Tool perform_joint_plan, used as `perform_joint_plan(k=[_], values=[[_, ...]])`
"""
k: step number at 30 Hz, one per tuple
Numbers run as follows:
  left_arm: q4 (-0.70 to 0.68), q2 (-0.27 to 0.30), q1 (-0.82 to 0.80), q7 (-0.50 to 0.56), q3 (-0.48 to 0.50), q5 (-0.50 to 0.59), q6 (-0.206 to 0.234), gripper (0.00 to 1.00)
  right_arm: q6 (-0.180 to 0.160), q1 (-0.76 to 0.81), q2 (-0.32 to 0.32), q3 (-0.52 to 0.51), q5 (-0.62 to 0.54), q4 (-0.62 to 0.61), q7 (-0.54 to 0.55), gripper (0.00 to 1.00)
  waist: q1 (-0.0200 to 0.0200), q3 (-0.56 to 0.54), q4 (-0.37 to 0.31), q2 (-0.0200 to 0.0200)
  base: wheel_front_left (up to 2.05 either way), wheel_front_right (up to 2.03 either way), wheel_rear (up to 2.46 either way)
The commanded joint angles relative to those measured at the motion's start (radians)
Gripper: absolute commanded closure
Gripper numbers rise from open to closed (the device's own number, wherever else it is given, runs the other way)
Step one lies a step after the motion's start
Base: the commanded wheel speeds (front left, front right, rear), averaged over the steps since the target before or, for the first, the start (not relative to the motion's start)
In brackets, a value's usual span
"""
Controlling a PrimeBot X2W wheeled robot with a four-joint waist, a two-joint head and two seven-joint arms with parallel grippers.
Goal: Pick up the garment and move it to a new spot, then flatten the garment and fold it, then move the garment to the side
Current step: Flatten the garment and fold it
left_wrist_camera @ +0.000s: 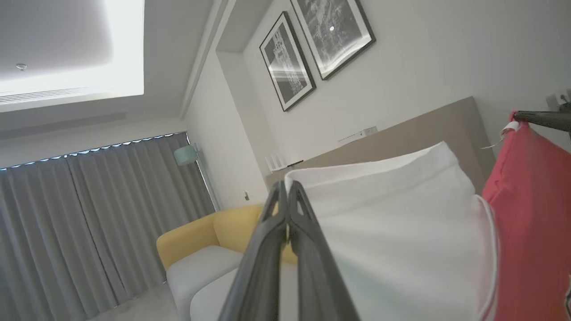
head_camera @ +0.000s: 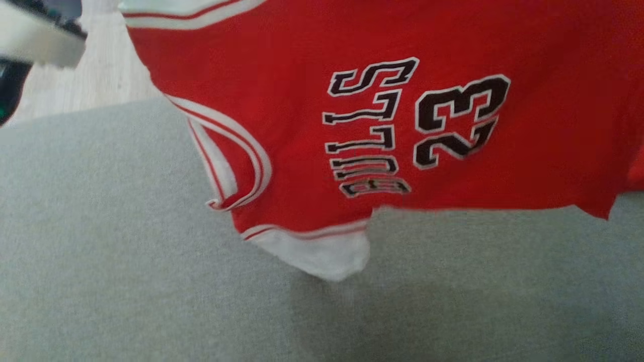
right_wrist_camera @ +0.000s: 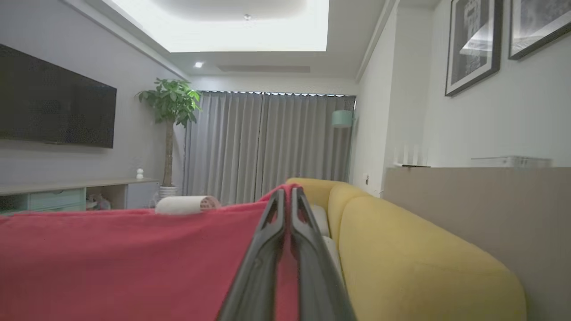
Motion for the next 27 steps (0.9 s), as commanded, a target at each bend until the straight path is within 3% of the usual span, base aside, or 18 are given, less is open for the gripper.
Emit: perform_joint_plan(k=[1, 6, 9, 14, 20, 27], values=[[0.034, 0.005, -0.079, 0.014, 0.045, 0.021, -0.011, 1.0, -0.001, -0.042, 0.013, 0.019, -0.009, 0.008, 0.013, 1.0, 0.0001, 0.032, 0.019, -0.0001, 0.0, 0.0, 0.0], [0.232, -0.1, -0.208, 0.007, 0.006, 0.126, -0.033, 1.0, -0.001, -0.164, 0.076, 0.083, -0.022, 0.128, -0.002, 1.0, 0.0001, 0.134, 0.057, -0.0001, 0.0, 0.0, 0.0], [0.399, -0.181, -0.329, -0.053, -0.005, 0.227, -0.016, 1.0, -0.001, -0.269, 0.118, 0.126, -0.045, 0.233, -0.055, 1.0, 0.0001, 0.213, 0.076, -0.0001, 0.0, 0.0, 0.0], [0.545, -0.261, -0.486, -0.154, 0.013, 0.335, 0.023, 1.0, -0.001, -0.408, 0.141, 0.147, -0.096, 0.34, -0.196, 1.0, 0.0001, 0.289, 0.097, -0.0001, 0.0, 0.0, 0.0], [0.556, -0.312, -0.503, -0.178, 0.059, 0.369, -0.018, 1.0, -0.001, -0.467, 0.126, 0.19, -0.15, 0.433, -0.291, 1.0, 0.0001, 0.346, 0.137, -0.0001, 0.0, 0.0, 0.0], [0.406, -0.291, -0.258, -0.179, 0.094, 0.412, -0.032, 1.0, -0.001, -0.392, 0.098, 0.278, -0.147, 0.504, -0.309, 1.0, 0.0001, 0.403, 0.183, -0.0001, 0.0, 0.0, 0.0]])
